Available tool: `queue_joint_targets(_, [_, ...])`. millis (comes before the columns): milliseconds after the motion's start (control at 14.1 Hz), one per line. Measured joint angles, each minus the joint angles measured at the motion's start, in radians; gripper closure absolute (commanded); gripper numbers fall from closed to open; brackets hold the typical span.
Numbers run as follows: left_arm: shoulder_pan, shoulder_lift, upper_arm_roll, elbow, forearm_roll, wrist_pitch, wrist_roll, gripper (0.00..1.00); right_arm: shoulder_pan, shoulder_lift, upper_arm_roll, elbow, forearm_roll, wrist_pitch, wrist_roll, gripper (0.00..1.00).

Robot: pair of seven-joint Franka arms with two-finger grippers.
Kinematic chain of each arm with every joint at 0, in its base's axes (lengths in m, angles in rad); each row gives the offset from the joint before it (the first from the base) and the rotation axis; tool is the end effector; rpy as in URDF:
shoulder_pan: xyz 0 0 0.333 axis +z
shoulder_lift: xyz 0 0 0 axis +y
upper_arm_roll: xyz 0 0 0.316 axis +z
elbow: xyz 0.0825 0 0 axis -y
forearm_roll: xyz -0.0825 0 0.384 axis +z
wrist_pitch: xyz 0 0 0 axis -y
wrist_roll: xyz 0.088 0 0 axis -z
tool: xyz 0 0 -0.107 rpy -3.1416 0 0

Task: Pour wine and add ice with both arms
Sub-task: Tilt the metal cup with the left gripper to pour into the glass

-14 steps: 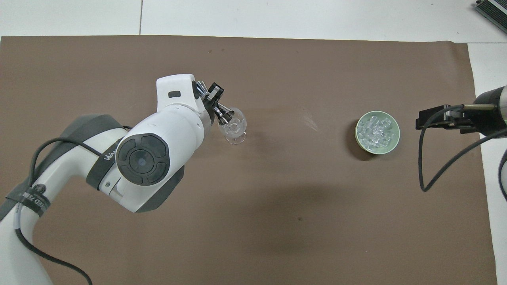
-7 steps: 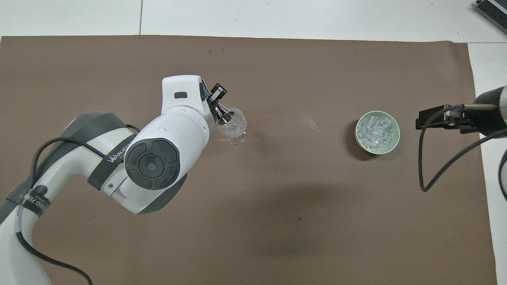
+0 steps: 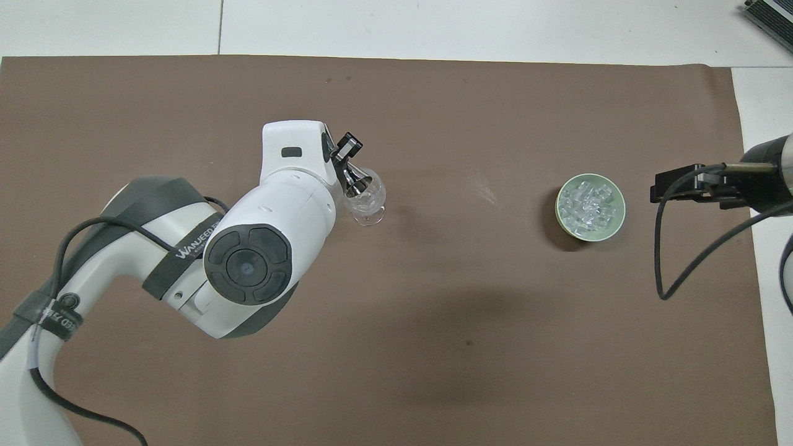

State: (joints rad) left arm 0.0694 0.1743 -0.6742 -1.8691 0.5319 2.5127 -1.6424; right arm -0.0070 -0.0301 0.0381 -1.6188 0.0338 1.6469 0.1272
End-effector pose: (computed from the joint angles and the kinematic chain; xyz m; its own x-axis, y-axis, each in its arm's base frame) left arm 0.5336 -0.3467 0.4954 0.6507 0.6827 0.3325 0.5259 -0.7210 0.4512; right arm 0.5521 0.0209 0.6253 0.9937 -0.0984 0.0535 -0.0964 -0.9946 -0.0397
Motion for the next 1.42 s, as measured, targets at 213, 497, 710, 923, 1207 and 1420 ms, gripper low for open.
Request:
queue_joint_targets(213, [0.001, 0.000, 0.000, 0.001, 0.017, -0.001, 0.000, 1.00, 0.000, 0.000, 0.000, 0.000, 0.000, 0.000, 0.000, 0.00])
queue_joint_targets(497, [0.001, 0.001, 0.001, 0.001, 0.037, -0.002, 0.000, 1.00, 0.000, 0.000, 0.000, 0.000, 0.000, 0.000, 0.000, 0.00])
queue_joint_targets(710, [0.002, 0.010, 0.001, 0.001, 0.057, -0.003, 0.000, 1.00, 0.000, 0.000, 0.000, 0.000, 0.000, 0.000, 0.000, 0.00])
queue_joint_targets(923, [0.002, 0.020, 0.001, 0.004, 0.064, -0.003, 0.000, 1.00, 0.000, 0.000, 0.000, 0.000, 0.000, 0.000, 0.000, 0.00])
queue_joint_targets(1207, [0.002, 0.021, 0.001, 0.005, 0.064, -0.003, 0.000, 1.00, 0.000, 0.000, 0.000, 0.000, 0.000, 0.000, 0.000, 0.00])
queue_joint_targets(1420, [0.002, 0.021, -0.001, 0.005, 0.064, -0.004, 0.000, 1.00, 0.000, 0.000, 0.000, 0.000, 0.000, 0.000, 0.000, 0.00])
